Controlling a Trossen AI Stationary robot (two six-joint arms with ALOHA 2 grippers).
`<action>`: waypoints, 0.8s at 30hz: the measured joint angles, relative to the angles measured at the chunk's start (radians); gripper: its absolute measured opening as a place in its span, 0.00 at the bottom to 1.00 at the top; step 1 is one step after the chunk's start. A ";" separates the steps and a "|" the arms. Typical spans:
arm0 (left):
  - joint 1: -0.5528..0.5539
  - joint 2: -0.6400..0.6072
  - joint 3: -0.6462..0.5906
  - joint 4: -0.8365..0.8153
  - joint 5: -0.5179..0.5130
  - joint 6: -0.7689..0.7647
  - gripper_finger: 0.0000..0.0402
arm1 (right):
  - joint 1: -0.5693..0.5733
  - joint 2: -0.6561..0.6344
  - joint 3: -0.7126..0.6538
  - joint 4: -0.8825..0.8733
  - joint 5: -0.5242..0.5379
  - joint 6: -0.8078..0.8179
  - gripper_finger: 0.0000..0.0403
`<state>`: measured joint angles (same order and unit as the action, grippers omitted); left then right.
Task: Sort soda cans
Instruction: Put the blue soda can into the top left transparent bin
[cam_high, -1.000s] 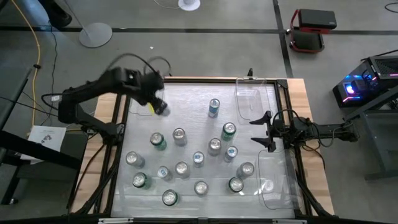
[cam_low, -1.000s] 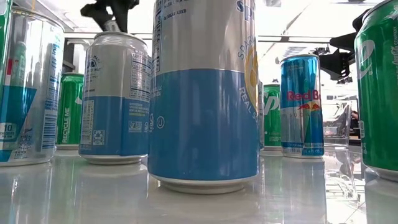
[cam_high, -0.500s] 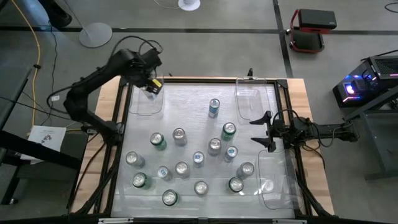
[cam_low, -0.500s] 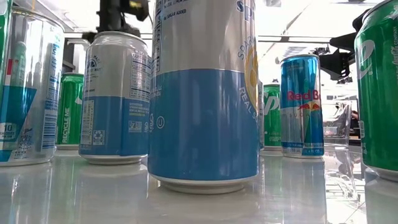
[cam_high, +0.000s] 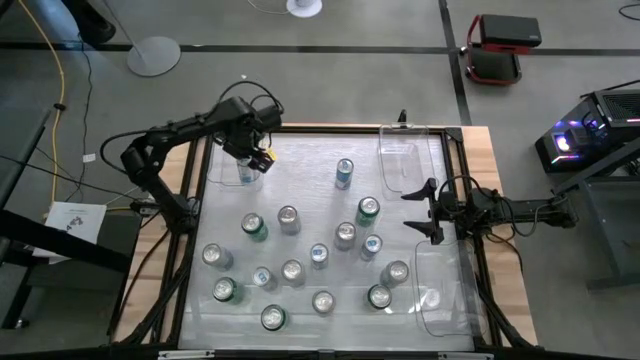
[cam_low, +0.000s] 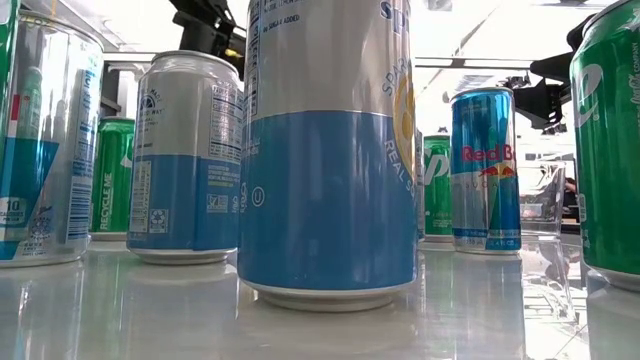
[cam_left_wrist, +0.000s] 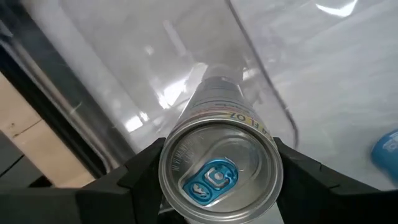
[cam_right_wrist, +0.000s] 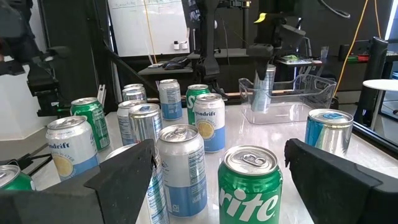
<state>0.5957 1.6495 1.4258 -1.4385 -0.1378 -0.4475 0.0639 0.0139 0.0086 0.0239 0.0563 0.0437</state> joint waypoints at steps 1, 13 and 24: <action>-0.005 0.000 -0.002 0.013 0.000 -0.008 0.56 | 0.000 0.000 0.000 0.000 0.000 0.000 0.87; -0.028 0.000 -0.074 0.065 0.027 -0.047 0.56 | 0.000 0.000 0.000 0.000 0.000 0.000 0.87; -0.028 -0.001 -0.076 0.075 0.066 -0.046 0.70 | 0.000 0.000 0.000 0.000 0.000 0.000 0.87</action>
<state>0.5674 1.6488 1.3499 -1.3638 -0.0717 -0.4938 0.0637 0.0139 0.0090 0.0242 0.0563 0.0439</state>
